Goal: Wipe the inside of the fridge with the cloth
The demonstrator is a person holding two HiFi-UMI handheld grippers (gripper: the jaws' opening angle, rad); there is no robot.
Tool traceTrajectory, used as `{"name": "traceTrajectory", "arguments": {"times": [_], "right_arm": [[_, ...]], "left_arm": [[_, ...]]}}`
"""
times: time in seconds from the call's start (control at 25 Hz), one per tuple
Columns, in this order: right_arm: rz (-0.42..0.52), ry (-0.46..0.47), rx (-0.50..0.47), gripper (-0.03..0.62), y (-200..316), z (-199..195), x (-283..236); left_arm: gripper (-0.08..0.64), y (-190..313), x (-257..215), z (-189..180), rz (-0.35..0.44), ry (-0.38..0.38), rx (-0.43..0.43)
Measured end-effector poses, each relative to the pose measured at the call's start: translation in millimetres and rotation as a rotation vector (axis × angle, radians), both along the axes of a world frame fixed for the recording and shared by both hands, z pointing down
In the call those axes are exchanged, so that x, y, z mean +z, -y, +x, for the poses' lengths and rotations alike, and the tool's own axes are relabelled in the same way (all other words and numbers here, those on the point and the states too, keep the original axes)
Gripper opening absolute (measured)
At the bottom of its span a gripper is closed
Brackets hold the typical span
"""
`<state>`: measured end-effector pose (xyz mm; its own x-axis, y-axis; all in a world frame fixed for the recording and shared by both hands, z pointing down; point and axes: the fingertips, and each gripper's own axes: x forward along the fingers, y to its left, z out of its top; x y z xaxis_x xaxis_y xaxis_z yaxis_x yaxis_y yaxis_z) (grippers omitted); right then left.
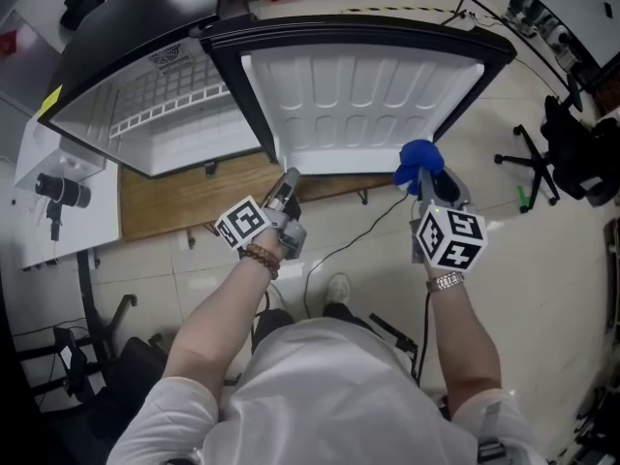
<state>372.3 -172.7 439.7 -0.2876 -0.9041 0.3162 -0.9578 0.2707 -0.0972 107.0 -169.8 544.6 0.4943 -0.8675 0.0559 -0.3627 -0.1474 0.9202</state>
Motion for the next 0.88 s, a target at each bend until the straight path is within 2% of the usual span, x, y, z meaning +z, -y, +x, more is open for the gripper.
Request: {"name": "traceTrajectory", "arguments": {"times": [0.4, 0.88], "right_arm": [[-0.013, 0.004, -0.085, 0.052, 2.1, -32.6, 2.2], [-0.029, 0.005, -0.201, 0.052, 8.1, -60.4, 4.6]], "left_arm": [[0.049, 15.7, 13.8, -5.7, -0.019, 0.031, -0.035], [0.071, 10.4, 15.5, -2.9, -0.05, 0.077, -0.039]]}}
